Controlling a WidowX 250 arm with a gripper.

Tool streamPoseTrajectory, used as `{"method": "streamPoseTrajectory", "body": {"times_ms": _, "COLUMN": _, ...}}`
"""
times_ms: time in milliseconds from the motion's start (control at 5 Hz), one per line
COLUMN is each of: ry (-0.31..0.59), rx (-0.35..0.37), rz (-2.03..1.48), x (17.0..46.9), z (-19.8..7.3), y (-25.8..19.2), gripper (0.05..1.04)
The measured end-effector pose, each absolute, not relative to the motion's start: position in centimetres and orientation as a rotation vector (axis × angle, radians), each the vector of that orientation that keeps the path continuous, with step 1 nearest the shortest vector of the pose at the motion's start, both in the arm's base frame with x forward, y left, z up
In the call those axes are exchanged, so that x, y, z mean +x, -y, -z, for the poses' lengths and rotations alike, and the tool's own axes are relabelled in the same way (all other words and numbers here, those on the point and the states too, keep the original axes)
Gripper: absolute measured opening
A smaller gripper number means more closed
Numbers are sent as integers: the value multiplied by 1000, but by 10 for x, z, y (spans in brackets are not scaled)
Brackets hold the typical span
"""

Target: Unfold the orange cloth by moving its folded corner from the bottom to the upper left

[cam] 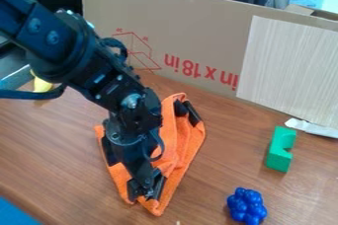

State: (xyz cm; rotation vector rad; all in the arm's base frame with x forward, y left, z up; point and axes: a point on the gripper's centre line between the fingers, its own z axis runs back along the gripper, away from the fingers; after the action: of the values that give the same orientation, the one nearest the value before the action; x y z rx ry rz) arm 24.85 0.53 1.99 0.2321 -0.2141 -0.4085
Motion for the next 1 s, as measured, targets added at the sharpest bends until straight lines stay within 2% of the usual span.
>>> {"method": "streamPoseTrajectory", "body": {"times_ms": 200, "ry": 206, "rx": 237, "rz": 405, "x": 250, "z": -15, "y": -4, "gripper": 949}}
{"method": "streamPoseTrajectory", "body": {"times_ms": 600, "ry": 191, "rx": 239, "rz": 387, "x": 254, "z": -3, "y": -4, "gripper": 361}}
{"method": "streamPoseTrajectory", "body": {"times_ms": 800, "ry": 191, "rx": 245, "rz": 392, "x": 254, "z": 0, "y": -5, "gripper": 151}}
{"method": "streamPoseTrajectory", "body": {"times_ms": 1000, "ry": 190, "rx": 233, "rz": 406, "x": 250, "z": 1, "y": -4, "gripper": 61}}
